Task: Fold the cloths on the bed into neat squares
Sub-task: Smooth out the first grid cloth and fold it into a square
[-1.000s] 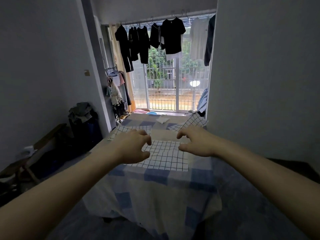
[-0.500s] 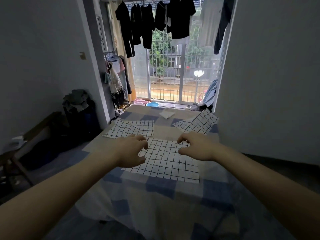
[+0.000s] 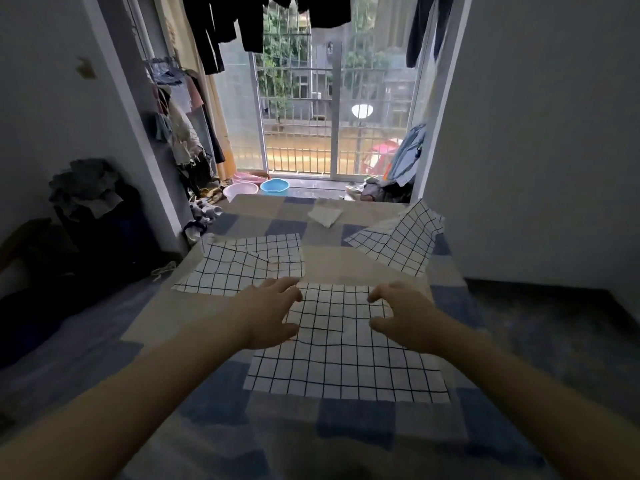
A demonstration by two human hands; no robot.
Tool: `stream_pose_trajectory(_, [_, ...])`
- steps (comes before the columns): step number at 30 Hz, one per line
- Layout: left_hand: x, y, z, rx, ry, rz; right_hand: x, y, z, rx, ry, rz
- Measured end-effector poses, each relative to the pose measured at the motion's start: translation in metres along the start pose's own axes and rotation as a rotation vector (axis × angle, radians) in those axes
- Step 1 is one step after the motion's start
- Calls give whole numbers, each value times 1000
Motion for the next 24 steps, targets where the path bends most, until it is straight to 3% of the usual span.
stream_pose_trajectory(9, [146, 12, 85, 65, 50, -159, 104, -104, 44, 208, 38, 34])
stream_pose_trajectory(14, [198, 3, 128, 78, -42, -261, 152, -130, 81, 194, 34, -1])
stream_pose_trajectory(21, [249, -9, 186, 81, -39, -245, 172, -136, 140, 32, -155, -211])
stream_pose_trajectory(24, [268, -3, 196, 58, 0, -236, 191, -155, 153, 61, -69, -238])
Point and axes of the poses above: each hand's wrist, its own z-axis towards the middle knuckle, its own x-axis out of the palm, y = z × x, the point moved 10 cm from there along z, towards the middle knuckle, and after that the axes turned 2 degrees about x, right-handed, at the moved point
